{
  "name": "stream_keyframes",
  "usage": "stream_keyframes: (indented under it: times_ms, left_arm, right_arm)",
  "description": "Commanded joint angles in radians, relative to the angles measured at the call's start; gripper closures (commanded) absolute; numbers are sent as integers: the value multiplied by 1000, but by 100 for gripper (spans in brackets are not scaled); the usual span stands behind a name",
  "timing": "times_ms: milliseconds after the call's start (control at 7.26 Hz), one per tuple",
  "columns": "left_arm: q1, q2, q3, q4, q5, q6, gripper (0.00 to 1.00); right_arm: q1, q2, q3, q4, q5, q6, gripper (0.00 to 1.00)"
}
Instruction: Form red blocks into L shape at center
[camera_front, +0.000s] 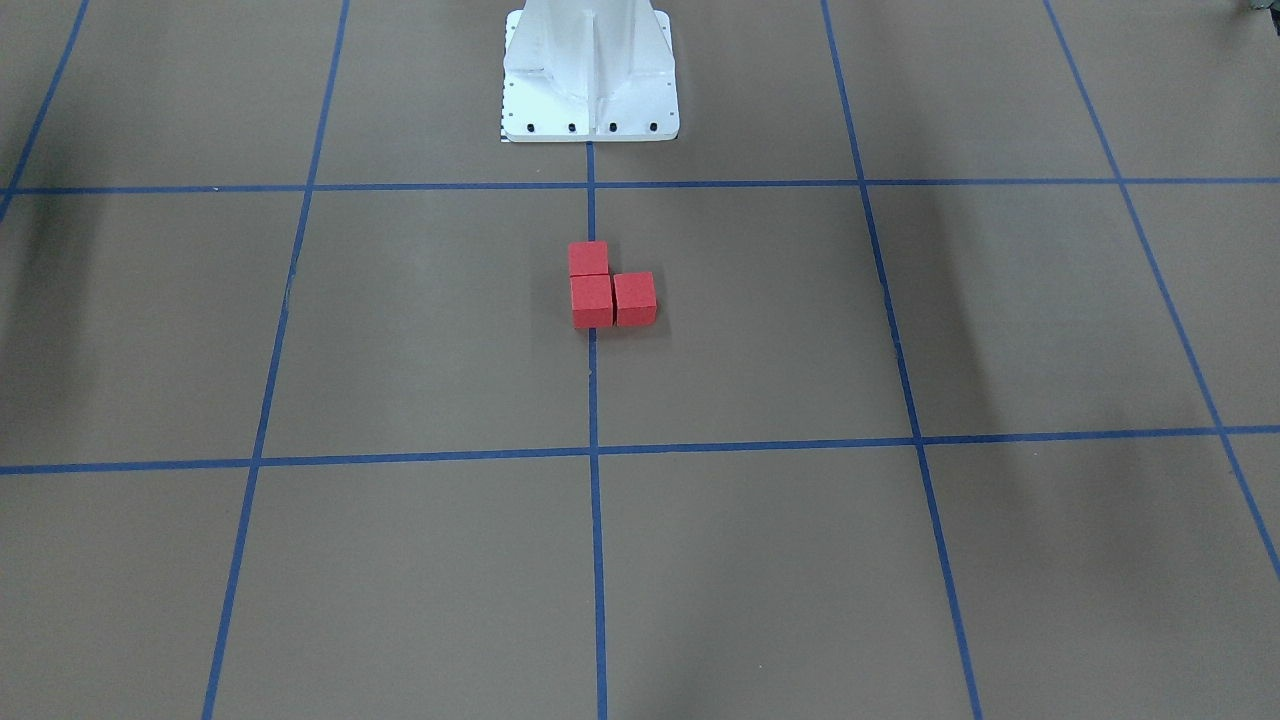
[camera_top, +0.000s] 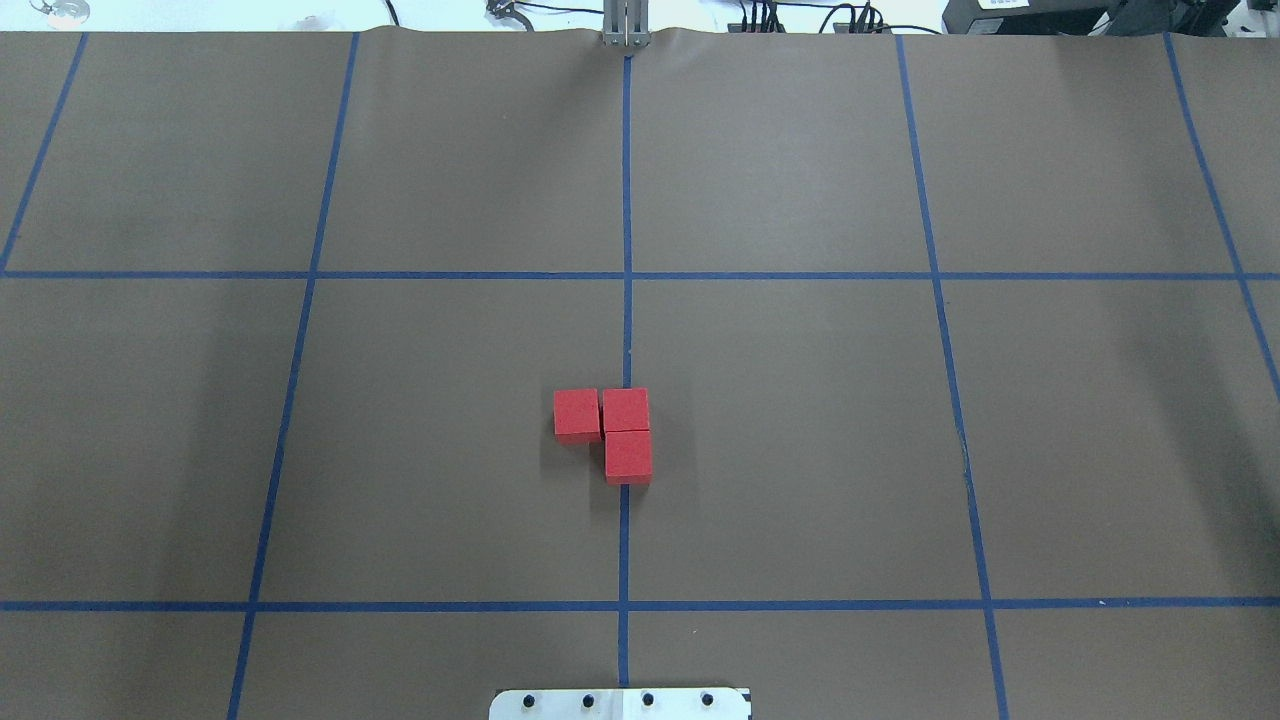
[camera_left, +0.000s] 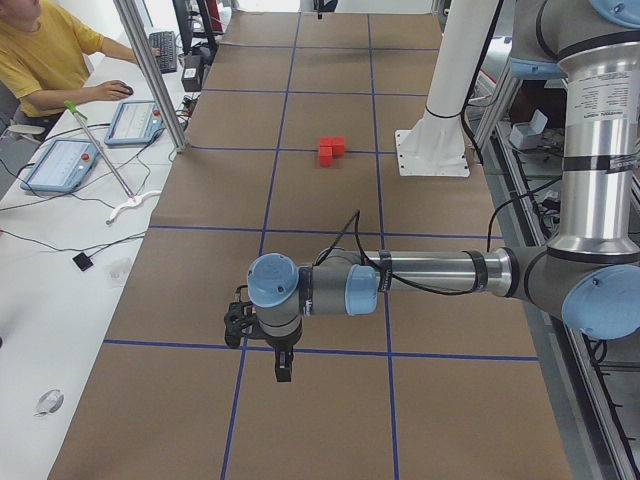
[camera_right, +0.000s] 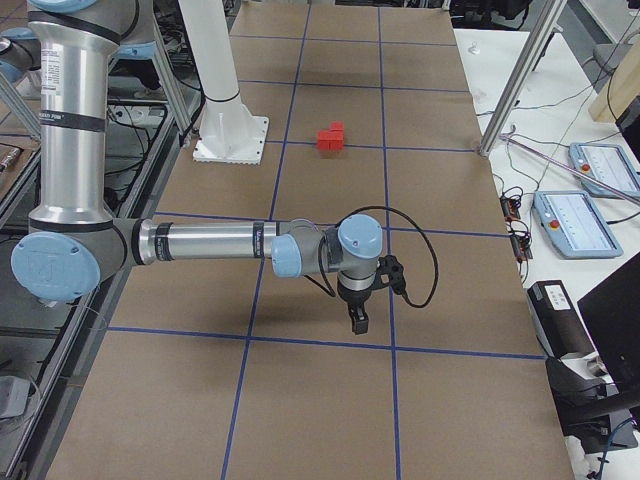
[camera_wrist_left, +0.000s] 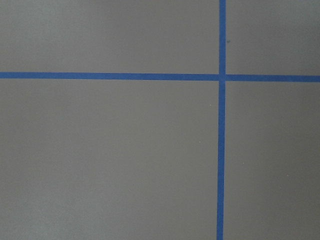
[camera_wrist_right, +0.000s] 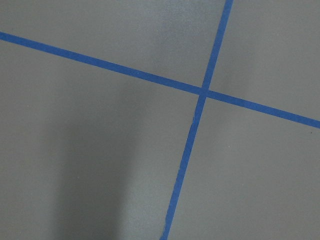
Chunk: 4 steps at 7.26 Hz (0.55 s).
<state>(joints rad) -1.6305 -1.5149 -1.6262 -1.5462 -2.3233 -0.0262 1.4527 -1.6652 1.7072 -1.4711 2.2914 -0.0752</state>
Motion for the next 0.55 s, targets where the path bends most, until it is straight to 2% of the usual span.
stream_keyframes:
  times_ms: [0, 413]
  left_arm:
    - [1, 7, 8, -18, -1, -26, 0]
    - [1, 6, -1, -42, -1, -26, 0]
  right_arm:
    - [0, 1, -1, 0, 0, 0, 0]
    - [0, -7, -3, -3, 17, 0, 0]
